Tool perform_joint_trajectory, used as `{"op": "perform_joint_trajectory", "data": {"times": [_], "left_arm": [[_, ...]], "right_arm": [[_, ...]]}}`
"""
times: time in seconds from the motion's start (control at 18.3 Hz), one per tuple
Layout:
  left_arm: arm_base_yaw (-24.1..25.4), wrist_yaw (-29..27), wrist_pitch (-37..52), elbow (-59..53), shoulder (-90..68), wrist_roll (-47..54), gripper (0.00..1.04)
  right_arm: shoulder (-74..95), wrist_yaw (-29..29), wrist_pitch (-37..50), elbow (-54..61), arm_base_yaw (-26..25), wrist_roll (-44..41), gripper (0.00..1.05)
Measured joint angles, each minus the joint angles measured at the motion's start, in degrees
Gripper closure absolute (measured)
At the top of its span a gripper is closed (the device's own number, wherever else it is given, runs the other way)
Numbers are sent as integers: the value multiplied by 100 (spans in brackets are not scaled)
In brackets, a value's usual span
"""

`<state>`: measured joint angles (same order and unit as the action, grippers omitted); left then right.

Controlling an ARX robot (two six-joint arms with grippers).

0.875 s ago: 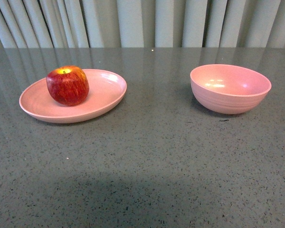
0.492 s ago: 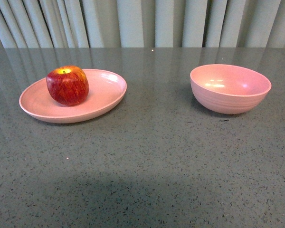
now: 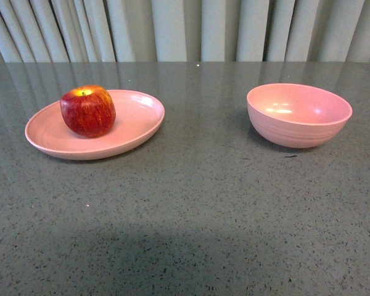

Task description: Move apple from plate to bowl

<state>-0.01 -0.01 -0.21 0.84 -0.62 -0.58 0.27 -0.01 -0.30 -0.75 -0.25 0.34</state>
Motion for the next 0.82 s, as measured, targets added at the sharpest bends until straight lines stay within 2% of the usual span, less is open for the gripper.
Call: {"op": "perform_joint_trajectory", "data": {"times": [0.82], "left_arm": [[0,0,0,0,0,0,7]], "right_arm": [[0,0,0,0,-2,0,7]]}}
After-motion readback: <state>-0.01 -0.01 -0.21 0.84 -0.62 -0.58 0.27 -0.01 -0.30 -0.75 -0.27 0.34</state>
